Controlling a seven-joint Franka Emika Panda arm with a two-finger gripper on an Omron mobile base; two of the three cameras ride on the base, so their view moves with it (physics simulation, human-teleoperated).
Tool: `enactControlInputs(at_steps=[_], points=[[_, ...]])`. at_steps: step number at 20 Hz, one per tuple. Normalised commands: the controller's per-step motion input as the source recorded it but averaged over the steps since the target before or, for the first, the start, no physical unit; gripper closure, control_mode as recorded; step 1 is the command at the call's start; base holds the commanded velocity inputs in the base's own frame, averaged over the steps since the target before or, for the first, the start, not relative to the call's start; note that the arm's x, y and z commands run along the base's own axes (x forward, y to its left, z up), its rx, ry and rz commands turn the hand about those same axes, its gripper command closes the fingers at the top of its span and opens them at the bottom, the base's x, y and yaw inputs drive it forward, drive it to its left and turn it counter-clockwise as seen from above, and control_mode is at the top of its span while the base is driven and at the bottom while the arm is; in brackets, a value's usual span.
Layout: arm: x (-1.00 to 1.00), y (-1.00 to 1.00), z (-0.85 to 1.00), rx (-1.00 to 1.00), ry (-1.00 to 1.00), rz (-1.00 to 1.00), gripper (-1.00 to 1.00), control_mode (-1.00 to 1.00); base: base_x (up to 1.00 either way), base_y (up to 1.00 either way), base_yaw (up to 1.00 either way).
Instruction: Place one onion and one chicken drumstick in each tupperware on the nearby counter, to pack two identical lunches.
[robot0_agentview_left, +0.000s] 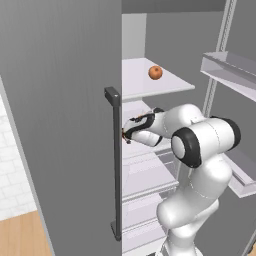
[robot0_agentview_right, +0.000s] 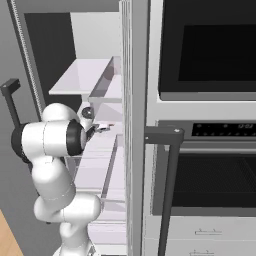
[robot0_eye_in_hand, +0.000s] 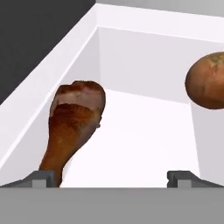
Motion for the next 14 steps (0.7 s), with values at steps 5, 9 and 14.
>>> enactControlInputs(at_steps=[5, 9, 14], points=[[0.43, 0.14, 0.11, 0.03, 0.0, 0.1, -1.0, -1.0, 0.0, 0.0, 0.0], [0.49, 0.34, -0.12, 0.0, 0.0, 0.01, -1.0, -1.0, 0.0, 0.0, 0.0], [0.16, 0.44, -0.09, -0.03, 0.0, 0.0, -1.0, -1.0, 0.0, 0.0, 0.0]])
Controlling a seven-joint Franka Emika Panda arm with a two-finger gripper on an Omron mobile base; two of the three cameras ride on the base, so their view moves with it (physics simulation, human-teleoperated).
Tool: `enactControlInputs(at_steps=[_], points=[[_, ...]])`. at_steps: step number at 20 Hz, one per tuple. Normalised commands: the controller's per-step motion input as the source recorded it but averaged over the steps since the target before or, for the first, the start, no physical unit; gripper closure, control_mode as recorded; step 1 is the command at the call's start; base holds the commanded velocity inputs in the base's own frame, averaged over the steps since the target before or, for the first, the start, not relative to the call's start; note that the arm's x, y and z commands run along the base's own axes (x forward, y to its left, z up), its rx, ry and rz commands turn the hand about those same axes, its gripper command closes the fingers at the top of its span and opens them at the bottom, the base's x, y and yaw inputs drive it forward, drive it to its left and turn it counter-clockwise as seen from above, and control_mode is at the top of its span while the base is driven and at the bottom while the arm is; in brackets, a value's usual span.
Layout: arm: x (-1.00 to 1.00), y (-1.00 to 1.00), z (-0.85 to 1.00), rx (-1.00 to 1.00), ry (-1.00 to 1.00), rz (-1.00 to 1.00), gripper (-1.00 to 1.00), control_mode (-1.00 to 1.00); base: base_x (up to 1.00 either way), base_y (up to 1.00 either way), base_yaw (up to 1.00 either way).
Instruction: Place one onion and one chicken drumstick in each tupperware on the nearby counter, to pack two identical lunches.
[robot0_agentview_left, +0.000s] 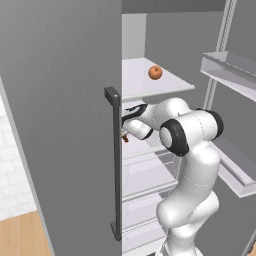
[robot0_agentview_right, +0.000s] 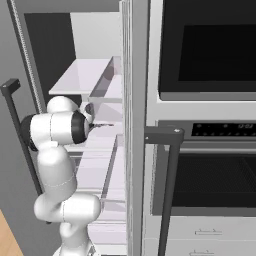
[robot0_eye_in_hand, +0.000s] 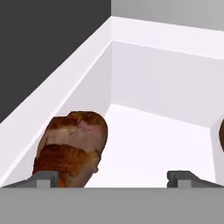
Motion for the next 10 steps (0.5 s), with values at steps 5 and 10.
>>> enactControlInputs(at_steps=[5, 10], points=[[0.0, 0.1, 0.0, -0.01, 0.0, 0.0, -1.0, -1.0, 0.0, 0.0, 0.0], [-0.57, 0.0, 0.2, 0.03, -0.05, 0.03, -1.0, -1.0, 0.0, 0.0, 0.0]])
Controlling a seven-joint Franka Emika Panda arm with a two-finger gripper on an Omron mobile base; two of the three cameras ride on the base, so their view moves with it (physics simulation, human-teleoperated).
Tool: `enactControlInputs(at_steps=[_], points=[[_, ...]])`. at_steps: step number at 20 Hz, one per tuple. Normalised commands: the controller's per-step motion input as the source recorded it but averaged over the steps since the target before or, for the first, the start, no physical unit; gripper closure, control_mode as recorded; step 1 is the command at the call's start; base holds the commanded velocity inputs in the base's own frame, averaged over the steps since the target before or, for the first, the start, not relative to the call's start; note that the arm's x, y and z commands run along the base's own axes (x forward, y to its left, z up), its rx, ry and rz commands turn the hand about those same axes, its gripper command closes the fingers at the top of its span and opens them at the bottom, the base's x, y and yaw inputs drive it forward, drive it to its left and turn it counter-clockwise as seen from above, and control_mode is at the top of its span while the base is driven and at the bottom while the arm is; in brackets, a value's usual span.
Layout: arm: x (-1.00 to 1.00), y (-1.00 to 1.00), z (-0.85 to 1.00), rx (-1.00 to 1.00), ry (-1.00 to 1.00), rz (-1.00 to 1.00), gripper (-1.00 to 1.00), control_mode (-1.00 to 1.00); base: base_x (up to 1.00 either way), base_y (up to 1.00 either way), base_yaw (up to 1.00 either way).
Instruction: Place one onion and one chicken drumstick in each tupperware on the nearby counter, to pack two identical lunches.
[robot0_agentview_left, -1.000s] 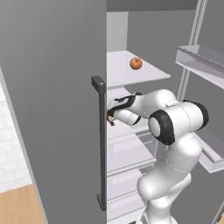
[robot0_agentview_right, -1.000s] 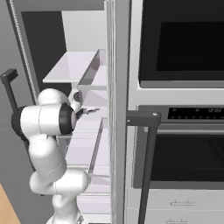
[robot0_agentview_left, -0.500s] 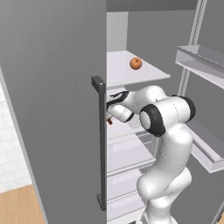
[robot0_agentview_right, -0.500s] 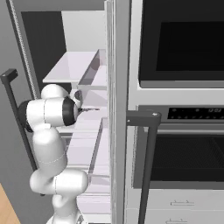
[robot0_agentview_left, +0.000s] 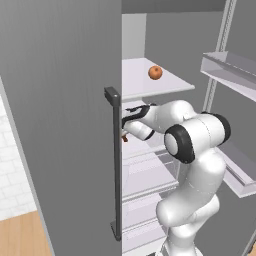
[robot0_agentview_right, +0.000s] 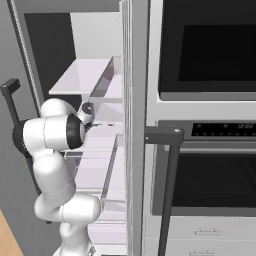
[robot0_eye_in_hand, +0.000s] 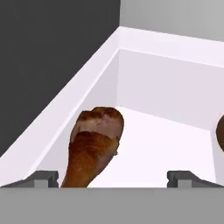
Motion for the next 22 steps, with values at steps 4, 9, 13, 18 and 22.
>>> enactControlInputs(at_steps=[4, 9, 13, 18, 22], points=[[-0.21, 0.03, 0.39, 0.04, -0.1, 0.03, -1.0, -1.0, 0.0, 0.0, 0.0], [0.35, 0.26, -0.28, -0.03, 0.06, 0.0, -1.0, -1.0, 0.0, 0.0, 0.0], [0.29, 0.34, -0.55, -0.06, 0.08, 0.0, -1.0, -1.0, 0.0, 0.0, 0.0], [0.08, 0.04, -0.28, -0.09, 0.01, 0.0, -1.0, -1.0, 0.0, 0.0, 0.0], [0.0, -0.43, -0.13, -0.11, 0.0, 0.0, -1.0, -1.0, 0.0, 0.0, 0.0]])
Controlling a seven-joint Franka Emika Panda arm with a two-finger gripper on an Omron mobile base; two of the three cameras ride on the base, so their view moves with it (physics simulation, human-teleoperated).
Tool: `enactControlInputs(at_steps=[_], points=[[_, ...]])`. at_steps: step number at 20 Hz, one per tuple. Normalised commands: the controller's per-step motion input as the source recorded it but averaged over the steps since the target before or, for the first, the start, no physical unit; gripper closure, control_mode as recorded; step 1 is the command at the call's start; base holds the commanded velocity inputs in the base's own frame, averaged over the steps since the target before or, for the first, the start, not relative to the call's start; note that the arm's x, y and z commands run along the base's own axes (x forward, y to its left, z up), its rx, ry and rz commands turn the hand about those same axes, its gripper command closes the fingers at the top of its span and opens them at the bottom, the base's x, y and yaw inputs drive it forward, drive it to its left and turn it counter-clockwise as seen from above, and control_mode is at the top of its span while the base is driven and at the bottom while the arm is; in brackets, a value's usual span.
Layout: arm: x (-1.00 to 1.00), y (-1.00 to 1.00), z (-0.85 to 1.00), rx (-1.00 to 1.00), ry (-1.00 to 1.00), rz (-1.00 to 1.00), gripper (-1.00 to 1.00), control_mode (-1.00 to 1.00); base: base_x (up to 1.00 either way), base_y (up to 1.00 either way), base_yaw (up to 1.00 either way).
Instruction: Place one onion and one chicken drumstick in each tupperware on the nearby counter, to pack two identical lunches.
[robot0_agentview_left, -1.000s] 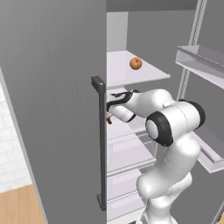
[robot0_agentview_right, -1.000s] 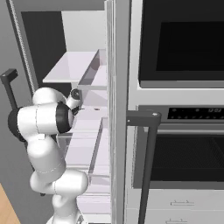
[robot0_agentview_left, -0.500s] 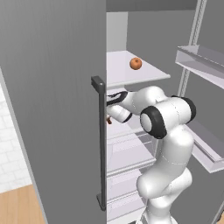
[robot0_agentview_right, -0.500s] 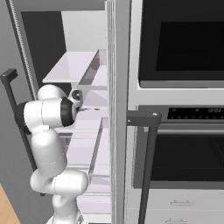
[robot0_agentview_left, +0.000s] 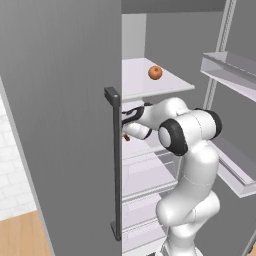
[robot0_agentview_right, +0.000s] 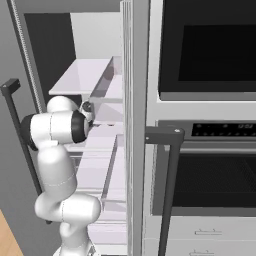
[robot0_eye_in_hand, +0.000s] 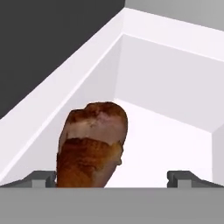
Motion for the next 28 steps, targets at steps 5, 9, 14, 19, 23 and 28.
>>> enactControlInputs(at_steps=[5, 9, 14, 19, 23, 28], points=[[0.09, -0.98, 0.02, 0.0, 0.0, 0.0, -1.0, -1.0, 0.0, 0.0, 0.0], [0.0, -0.28, 0.0, 0.0, 0.03, 0.0, -1.0, -1.0, 0.0, 0.0, 0.0], [-0.25, 0.49, 0.15, 0.0, 0.03, 0.0, -1.0, -1.0, 0.0, 0.0, 0.0], [-0.22, 0.54, 0.36, 0.0, 0.0, 0.0, -1.0, -1.0, 0.0, 0.0, 0.0], [0.03, 0.66, -0.16, 0.0, 0.03, 0.0, -1.0, -1.0, 0.0, 0.0, 0.0], [0.2, 0.12, 0.0, -0.01, 0.1, -0.08, -1.0, -1.0, 0.0, 0.0, 0.0]])
